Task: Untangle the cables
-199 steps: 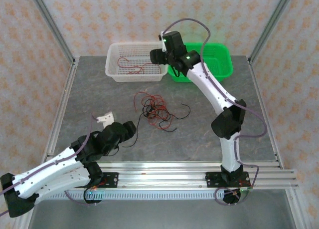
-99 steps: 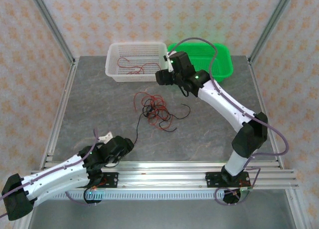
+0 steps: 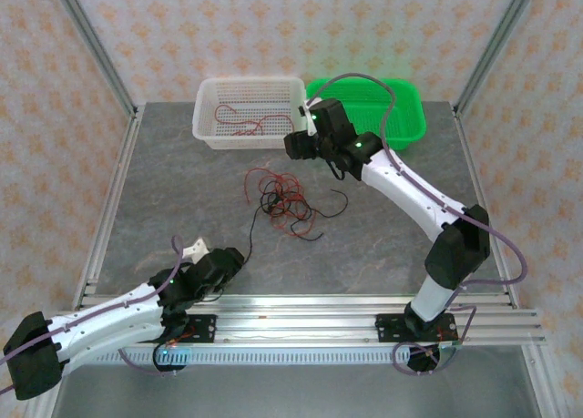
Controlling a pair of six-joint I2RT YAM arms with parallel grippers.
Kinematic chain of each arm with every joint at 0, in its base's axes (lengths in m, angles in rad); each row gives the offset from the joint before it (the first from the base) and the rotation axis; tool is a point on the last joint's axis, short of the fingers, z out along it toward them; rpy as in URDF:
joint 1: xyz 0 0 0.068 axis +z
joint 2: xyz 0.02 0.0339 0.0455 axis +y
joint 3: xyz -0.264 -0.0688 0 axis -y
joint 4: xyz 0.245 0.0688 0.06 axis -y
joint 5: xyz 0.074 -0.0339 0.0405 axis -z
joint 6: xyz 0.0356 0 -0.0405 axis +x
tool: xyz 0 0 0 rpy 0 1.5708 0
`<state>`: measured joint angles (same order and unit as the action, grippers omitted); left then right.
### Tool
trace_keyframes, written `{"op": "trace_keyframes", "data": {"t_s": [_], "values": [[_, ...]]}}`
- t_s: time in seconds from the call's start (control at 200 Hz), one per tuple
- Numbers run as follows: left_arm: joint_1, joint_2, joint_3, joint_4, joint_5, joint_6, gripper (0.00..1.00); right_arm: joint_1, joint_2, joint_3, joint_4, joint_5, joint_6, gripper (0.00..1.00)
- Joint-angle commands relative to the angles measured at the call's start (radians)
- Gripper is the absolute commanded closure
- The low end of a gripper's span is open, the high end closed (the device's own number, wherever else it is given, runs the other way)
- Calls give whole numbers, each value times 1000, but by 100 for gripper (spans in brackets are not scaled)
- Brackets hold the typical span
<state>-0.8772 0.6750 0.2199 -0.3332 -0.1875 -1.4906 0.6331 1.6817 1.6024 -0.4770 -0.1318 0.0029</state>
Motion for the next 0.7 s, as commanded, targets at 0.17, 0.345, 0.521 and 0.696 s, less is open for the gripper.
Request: {"op": "trace_keyframes", "data": {"t_s": [0.17,0.345,0.521,0.696], "values": [[7,33,-42,106,-33,22,61,9,-30,-2,18,-14,-3,30],[13,38,-39,111,-35,32,81,12,-37,-8,16,-15,2,30],[33,44,-20,113,-34,61,100,14,-62,-49,31,-25,20,30],[47,80,80,76,-43,142,100,14,-116,-148,92,-79,79,30]]}}
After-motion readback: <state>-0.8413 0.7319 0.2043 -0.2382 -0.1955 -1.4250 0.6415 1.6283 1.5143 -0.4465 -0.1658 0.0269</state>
